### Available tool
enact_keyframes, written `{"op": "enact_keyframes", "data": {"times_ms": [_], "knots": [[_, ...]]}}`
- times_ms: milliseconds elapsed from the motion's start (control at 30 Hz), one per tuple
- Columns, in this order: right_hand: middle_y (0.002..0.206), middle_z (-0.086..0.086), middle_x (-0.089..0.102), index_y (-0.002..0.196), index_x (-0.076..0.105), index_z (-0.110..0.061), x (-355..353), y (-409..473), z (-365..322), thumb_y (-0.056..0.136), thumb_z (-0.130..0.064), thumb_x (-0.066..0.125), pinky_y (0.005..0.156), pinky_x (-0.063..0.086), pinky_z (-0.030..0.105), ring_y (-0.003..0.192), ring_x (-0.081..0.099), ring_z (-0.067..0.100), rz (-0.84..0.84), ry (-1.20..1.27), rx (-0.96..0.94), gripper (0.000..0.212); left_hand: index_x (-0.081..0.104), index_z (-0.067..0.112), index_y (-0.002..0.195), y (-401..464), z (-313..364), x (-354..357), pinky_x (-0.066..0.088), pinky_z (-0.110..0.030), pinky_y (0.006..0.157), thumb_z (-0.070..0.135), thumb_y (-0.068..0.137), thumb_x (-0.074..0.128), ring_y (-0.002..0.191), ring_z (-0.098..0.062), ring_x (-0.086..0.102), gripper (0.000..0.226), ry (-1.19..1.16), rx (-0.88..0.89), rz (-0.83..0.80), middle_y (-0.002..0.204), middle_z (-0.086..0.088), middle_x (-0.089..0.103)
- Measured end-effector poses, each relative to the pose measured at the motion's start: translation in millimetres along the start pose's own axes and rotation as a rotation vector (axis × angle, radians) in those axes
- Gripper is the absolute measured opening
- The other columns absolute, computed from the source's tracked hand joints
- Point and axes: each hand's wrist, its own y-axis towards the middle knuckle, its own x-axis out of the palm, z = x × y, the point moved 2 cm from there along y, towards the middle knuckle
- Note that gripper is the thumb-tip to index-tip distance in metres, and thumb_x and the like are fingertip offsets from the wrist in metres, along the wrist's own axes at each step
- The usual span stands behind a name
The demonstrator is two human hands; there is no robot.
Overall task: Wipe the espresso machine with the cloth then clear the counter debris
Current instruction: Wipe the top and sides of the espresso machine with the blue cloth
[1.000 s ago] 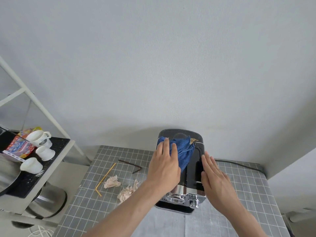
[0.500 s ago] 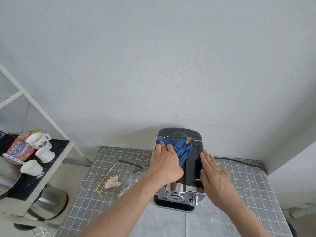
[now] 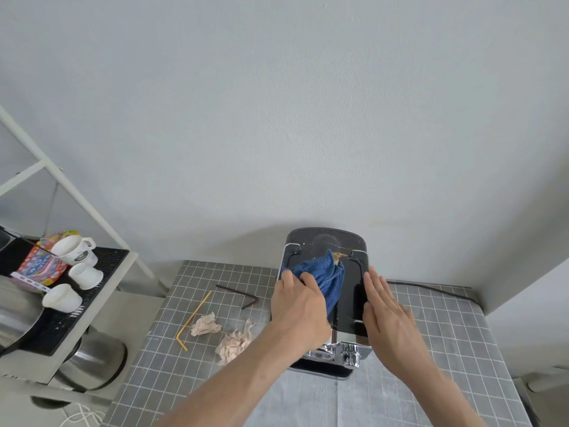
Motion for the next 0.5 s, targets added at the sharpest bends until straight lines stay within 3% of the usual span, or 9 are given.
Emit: {"op": "enact_keyframes", "data": {"times_ms": [167, 500], "knots": [[0.17, -0.014, 0.0, 0.164, 0.012, -0.024, -2, 3, 4, 0.107, -0.022, 0.031, 0.124, 0.028, 0.046, 0.156, -0.001, 0.004, -0.014, 0.037, -0.016, 0.06, 0.033, 0.004, 0.139, 22, -13, -6, 0.04, -0.044, 0.099, 0.039, 0.085, 0.059, 0.123, -0.033, 0.037, 0.07, -0.077, 0.024, 0.032, 0.137, -0.017, 0.046], [0.171, -0.009, 0.005, 0.163, 0.016, -0.02, 0, 6, 5, 0.105, -0.018, 0.031, 0.123, 0.031, 0.047, 0.157, 0.003, 0.007, -0.004, 0.024, -0.031, 0.061, 0.036, 0.005, 0.136, 48, -27, -11, 0.039, -0.045, 0.098, 0.037, 0.085, 0.061, 0.123, -0.032, 0.037, 0.065, -0.077, 0.067, 0.046, 0.133, -0.013, 0.048]]}}
